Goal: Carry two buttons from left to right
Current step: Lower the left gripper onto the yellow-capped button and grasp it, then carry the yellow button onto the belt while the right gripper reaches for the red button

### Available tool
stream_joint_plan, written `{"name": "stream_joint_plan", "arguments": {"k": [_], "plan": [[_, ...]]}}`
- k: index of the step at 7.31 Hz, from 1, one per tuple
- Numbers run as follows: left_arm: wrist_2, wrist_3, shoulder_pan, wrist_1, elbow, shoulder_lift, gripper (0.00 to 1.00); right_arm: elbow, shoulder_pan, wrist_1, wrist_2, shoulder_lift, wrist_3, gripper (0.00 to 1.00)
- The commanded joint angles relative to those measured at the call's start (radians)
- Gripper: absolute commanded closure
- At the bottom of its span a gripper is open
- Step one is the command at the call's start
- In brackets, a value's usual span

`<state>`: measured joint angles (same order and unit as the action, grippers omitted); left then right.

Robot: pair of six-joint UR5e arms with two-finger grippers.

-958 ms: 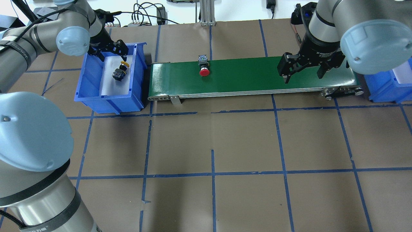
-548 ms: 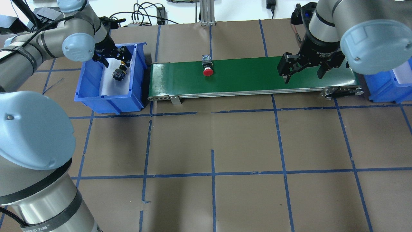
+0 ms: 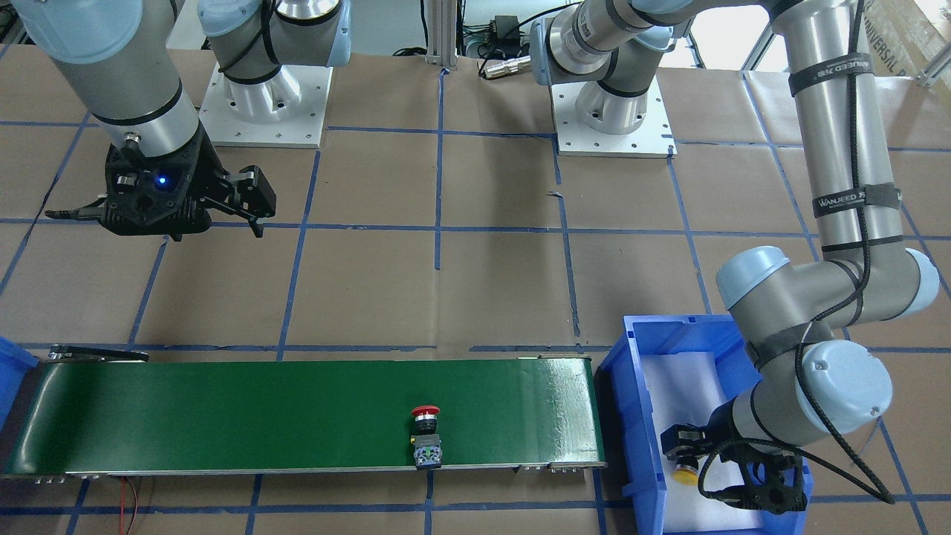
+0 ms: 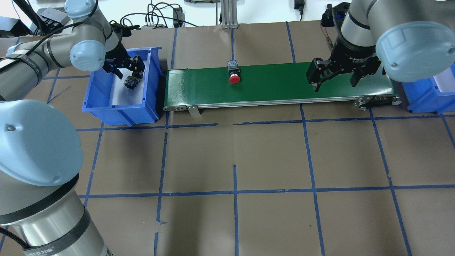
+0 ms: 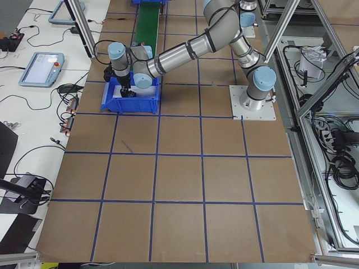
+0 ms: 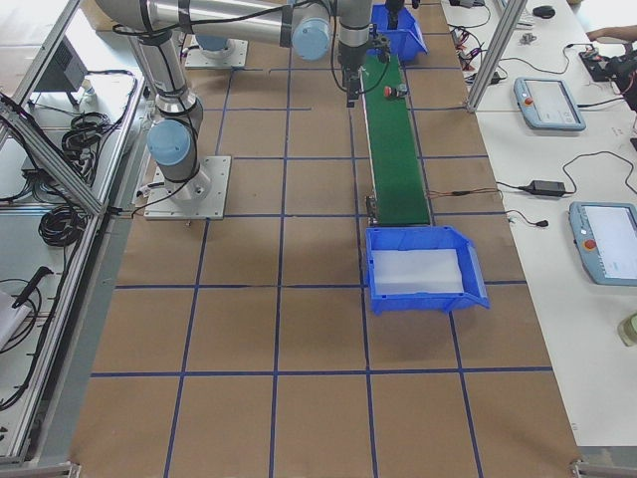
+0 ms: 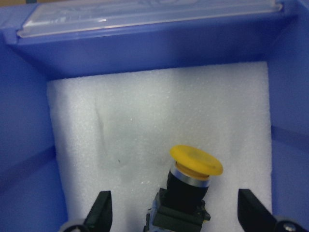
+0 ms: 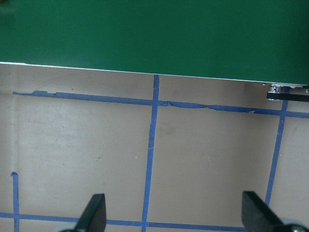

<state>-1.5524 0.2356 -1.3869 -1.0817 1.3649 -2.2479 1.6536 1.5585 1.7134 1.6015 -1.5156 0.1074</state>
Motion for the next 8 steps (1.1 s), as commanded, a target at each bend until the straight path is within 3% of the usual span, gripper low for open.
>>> {"name": "stream_joint_plan", "arguments": {"k": [1, 2, 3, 4, 8], "plan": [[0.002, -0.001, 0.000, 0.017, 0.017, -0.010, 0.19, 0.000, 0.000, 0.000, 0.000, 0.000, 0.000, 0.00], [0.000, -0.008, -0.003, 0.020, 0.017, -0.010, 0.56, 0.000, 0.000, 0.000, 0.000, 0.000, 0.002, 0.00], [0.000, -0.005, -0.006, 0.044, 0.016, -0.013, 0.78, 0.000, 0.000, 0.000, 0.002, 0.000, 0.000, 0.00], [-0.005, -0.005, -0.015, 0.090, 0.016, -0.013, 0.81, 0.000, 0.000, 0.000, 0.002, 0.000, 0.002, 0.00], [-0.006, -0.001, -0.015, 0.053, -0.003, 0.091, 0.81, 0.000, 0.000, 0.002, -0.002, 0.000, -0.005, 0.00]]}}
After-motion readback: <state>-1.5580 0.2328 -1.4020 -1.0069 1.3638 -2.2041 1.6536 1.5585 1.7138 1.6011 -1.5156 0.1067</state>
